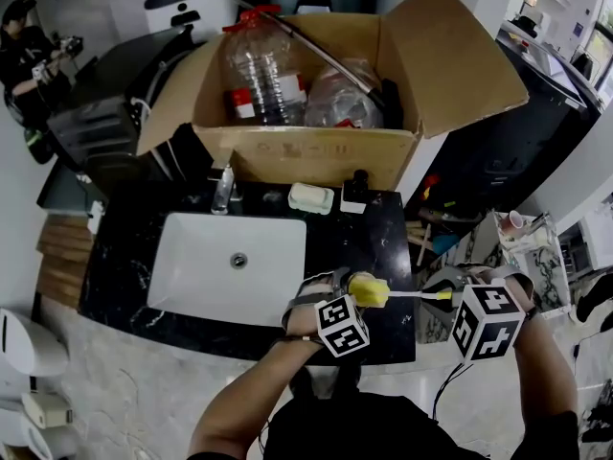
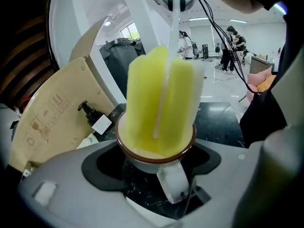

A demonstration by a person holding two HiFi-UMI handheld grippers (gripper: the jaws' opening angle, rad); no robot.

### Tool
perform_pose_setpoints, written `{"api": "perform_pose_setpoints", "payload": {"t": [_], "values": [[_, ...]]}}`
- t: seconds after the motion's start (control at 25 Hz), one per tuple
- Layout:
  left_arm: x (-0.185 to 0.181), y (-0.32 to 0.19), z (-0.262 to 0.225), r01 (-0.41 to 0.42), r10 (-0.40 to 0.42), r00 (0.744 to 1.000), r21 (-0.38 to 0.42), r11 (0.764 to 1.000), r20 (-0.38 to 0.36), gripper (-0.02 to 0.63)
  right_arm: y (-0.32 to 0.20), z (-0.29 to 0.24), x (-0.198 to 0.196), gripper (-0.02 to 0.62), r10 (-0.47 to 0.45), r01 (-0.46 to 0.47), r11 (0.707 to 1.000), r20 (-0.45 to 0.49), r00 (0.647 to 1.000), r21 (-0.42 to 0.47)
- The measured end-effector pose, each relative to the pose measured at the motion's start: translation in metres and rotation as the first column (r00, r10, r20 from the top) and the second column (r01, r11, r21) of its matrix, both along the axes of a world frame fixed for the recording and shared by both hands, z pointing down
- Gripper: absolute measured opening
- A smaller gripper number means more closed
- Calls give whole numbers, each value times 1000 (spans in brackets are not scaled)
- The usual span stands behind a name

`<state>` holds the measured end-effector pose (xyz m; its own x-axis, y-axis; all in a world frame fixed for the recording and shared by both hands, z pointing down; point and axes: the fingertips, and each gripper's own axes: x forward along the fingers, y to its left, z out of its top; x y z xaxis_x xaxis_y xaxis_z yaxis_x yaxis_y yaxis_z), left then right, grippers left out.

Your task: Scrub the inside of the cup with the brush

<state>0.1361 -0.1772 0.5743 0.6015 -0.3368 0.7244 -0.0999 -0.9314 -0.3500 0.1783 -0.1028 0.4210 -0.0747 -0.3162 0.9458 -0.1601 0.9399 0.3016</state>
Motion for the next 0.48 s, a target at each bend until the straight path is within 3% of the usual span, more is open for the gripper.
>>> {"api": "perform_pose_setpoints", "payload": {"t": [0.16,0.48], "values": [[7,1,6,-29,28,997,24,999,66,399,-5,14,-4,43,-24,24,1000,-38,999,-10],[17,-1,2,-12,13,999,-13,1000,30,399,-22,45,-11,44,-36,34,999,-118,992,-23]]}}
